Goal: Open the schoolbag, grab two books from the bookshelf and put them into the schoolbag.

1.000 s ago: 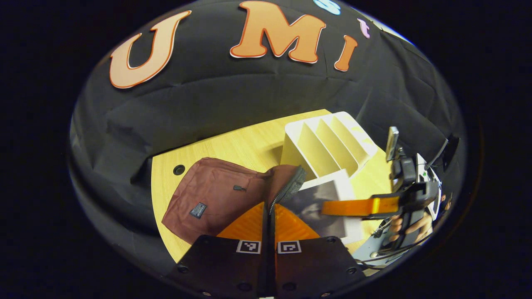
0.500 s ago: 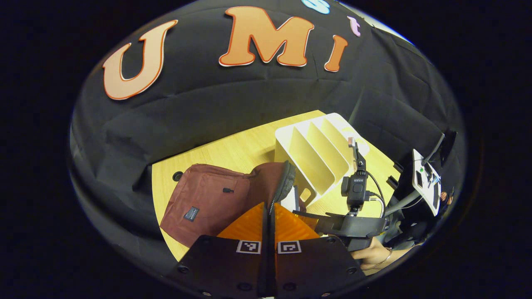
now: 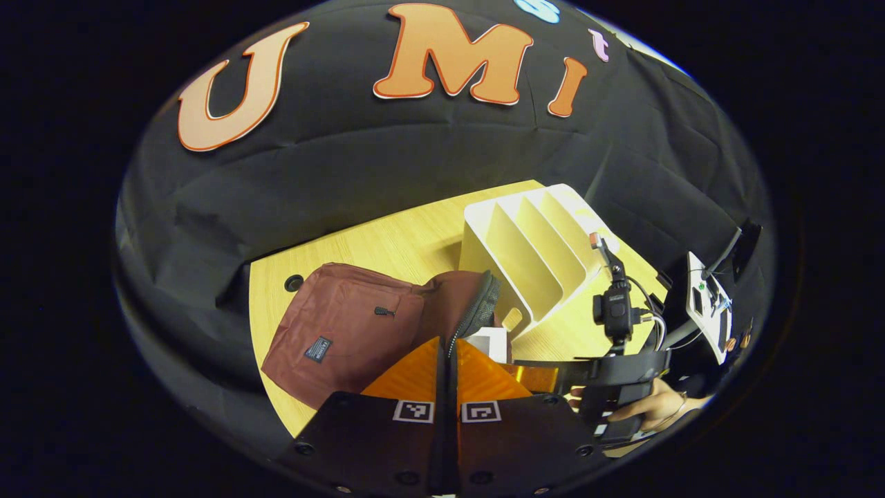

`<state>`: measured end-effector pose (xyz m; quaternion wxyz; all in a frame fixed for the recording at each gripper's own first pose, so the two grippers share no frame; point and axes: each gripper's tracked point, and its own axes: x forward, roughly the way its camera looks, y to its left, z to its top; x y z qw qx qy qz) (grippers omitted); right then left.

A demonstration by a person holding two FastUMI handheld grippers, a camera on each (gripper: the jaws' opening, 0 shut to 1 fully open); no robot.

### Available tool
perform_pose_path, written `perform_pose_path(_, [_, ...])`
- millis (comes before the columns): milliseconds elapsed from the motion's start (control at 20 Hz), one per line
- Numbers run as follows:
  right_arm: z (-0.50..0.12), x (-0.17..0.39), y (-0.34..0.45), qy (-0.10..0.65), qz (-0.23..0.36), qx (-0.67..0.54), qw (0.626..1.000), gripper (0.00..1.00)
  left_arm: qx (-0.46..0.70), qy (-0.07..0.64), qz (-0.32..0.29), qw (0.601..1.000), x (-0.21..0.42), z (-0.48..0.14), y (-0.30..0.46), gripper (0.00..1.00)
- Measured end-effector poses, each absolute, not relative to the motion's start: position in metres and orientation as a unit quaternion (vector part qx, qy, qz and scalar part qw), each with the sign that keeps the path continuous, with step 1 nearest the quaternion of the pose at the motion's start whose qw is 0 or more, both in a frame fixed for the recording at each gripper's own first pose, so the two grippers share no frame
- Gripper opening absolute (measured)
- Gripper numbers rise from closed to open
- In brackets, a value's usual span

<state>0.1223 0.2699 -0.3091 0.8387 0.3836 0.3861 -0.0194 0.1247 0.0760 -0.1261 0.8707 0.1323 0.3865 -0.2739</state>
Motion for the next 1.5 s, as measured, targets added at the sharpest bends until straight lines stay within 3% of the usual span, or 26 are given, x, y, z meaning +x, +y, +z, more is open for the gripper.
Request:
perform_pose_path(400, [-0.297, 0.088, 0.185, 0.393, -0.016, 0.302, 0.868, 0.98, 0.112, 0.399, -0.251, 0.875, 0.112, -0.142, 0.065, 0.02])
perform_pose_path(600, [-0.294, 0.072, 0.126, 0.407, -0.026, 0.267, 0.873, 0.98, 0.083, 0.412, -0.224, 0.88, 0.098, -0.156, 0.059, 0.11])
perform_pose_path(650, [-0.293, 0.07, 0.113, 0.411, -0.025, 0.258, 0.874, 0.98, 0.081, 0.414, -0.216, 0.881, 0.093, -0.16, 0.056, 0.19])
perform_pose_path(850, [-0.287, 0.061, 0.063, 0.419, -0.022, 0.211, 0.883, 0.98, 0.088, 0.408, -0.181, 0.891, 0.071, -0.166, 0.031, 0.96])
perform_pose_path(900, [-0.283, 0.059, 0.052, 0.418, -0.02, 0.2, 0.886, 0.98, 0.088, 0.403, -0.173, 0.894, 0.069, -0.171, 0.03, 1.0])
perform_pose_path(1200, [-0.215, 0.065, -0.017, 0.348, -0.014, 0.112, 0.931, 0.98, 0.049, 0.319, -0.159, 0.933, 0.058, -0.141, -0.039, 0.96])
perform_pose_path(1500, [-0.093, 0.064, -0.053, 0.189, -0.015, 0.022, 0.982, 0.98, 0.054, 0.2, -0.146, 0.967, 0.07, -0.071, -0.079, 0.96])
